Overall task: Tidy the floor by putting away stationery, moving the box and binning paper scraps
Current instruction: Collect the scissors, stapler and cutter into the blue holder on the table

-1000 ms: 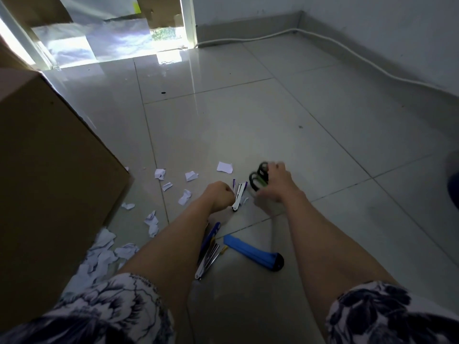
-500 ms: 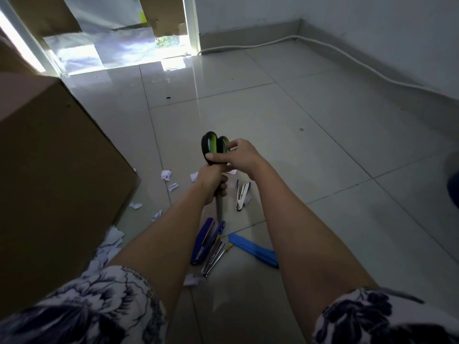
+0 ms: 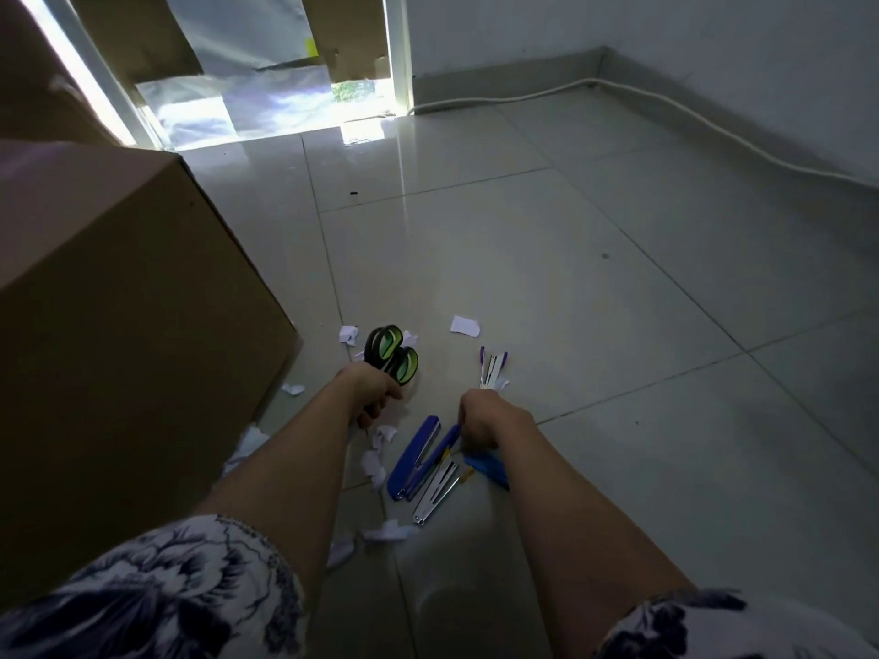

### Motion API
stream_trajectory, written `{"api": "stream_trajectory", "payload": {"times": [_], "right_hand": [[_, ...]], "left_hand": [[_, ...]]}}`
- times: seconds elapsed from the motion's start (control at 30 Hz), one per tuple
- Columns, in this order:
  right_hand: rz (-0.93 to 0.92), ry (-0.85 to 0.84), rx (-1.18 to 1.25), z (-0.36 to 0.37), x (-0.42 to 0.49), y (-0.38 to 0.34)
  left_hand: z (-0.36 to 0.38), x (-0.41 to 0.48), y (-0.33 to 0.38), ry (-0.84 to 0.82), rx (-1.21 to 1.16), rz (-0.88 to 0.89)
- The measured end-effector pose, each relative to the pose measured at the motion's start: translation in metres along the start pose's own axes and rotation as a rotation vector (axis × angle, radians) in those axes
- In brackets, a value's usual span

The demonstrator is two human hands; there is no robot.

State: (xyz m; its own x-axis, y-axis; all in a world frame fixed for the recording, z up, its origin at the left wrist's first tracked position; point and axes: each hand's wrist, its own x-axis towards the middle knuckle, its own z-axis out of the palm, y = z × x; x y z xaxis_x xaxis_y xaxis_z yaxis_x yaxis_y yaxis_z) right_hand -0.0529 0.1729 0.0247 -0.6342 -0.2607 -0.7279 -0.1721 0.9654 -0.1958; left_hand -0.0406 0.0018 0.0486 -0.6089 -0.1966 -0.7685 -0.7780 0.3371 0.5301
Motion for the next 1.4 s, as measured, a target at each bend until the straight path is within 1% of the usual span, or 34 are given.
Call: {"api": "stream_trajectory", "payload": {"times": [0.1, 0.17, 0.27, 0.33, 0.4, 0.47, 0.53, 0.6, 0.67, 0.7, 0.77, 0.8, 0.83, 0.9, 0.93, 0.97, 1.07, 1.13, 1.2, 1.27, 1.33, 1.4], "right_hand": [[0.066, -0.065, -0.019, 0.006, -0.001, 0.009], [0.086, 0.005, -0.107, 0.010, -0.004, 0.013], [0.039, 0.069, -0.229, 0.011, -0.012, 0.016], [0.039, 0.069, -0.149, 0.001, -0.021, 0.018], [0.053, 0.092, 0.112, -0.018, -0.023, 0.025], [0.029, 0.141, 0.549, -0.040, -0.022, 0.028], [-0.073, 0.168, 0.948, -0.059, -0.022, 0.023], [-0.236, 0.125, 1.226, -0.072, -0.024, 0.013], [-0.339, 0.116, 1.341, -0.077, -0.024, 0.001], [-0.356, 0.134, 1.377, -0.077, -0.023, -0.004], [-0.333, 0.194, 1.429, -0.073, -0.018, -0.009], [-0.311, 0.222, 1.415, -0.069, -0.016, -0.010], [-0.279, 0.252, 1.351, -0.065, -0.013, -0.011], [-0.201, 0.299, 1.145, -0.058, -0.013, -0.010], [-0.165, 0.307, 1.079, -0.055, -0.012, -0.010], [-0.135, 0.307, 1.062, -0.051, -0.013, -0.009], [-0.056, 0.271, 1.114, -0.039, -0.010, -0.001], [0.036, 0.253, 1.054, -0.028, -0.004, 0.006], [0.151, 0.353, 0.846, -0.015, 0.003, 0.011], [0.216, 0.464, 0.652, -0.005, 0.006, 0.011], [0.248, 0.494, 0.628, 0.005, 0.009, 0.010], [0.259, 0.492, 0.612, 0.009, 0.009, 0.008]], "left_hand": [[0.006, -0.002, 0.002, -0.014, 0.020, 0.028], [0.013, -0.003, 0.004, -0.042, 0.008, 0.035], [0.023, -0.007, 0.008, -0.090, -0.012, 0.051], [0.027, -0.008, 0.011, -0.110, -0.036, 0.102], [0.027, -0.009, 0.016, -0.116, -0.088, 0.160], [0.026, -0.009, 0.019, -0.116, -0.161, 0.206], [0.024, -0.009, 0.021, -0.124, -0.223, 0.255], [0.024, -0.011, 0.023, -0.143, -0.223, 0.322], [0.023, -0.016, 0.024, -0.162, -0.216, 0.384], [0.022, -0.017, 0.023, -0.162, -0.212, 0.401], [0.020, -0.019, 0.021, -0.170, -0.186, 0.408], [0.018, -0.020, 0.020, -0.190, -0.180, 0.393], [0.017, -0.020, 0.018, -0.207, -0.168, 0.362], [0.016, -0.020, 0.015, -0.204, -0.096, 0.286], [0.017, -0.020, 0.014, -0.192, -0.054, 0.254], [0.017, -0.020, 0.013, -0.179, -0.023, 0.231], [0.017, -0.015, 0.010, -0.114, -0.012, 0.196], [0.014, -0.009, 0.005, -0.078, -0.029, 0.191], [0.012, -0.006, 0.003, -0.063, -0.062, 0.172], [0.013, -0.007, 0.002, -0.086, -0.090, 0.143], [0.016, -0.009, 0.001, -0.104, -0.053, 0.117], [0.020, -0.008, 0.000, -0.071, 0.043, 0.097]]}}
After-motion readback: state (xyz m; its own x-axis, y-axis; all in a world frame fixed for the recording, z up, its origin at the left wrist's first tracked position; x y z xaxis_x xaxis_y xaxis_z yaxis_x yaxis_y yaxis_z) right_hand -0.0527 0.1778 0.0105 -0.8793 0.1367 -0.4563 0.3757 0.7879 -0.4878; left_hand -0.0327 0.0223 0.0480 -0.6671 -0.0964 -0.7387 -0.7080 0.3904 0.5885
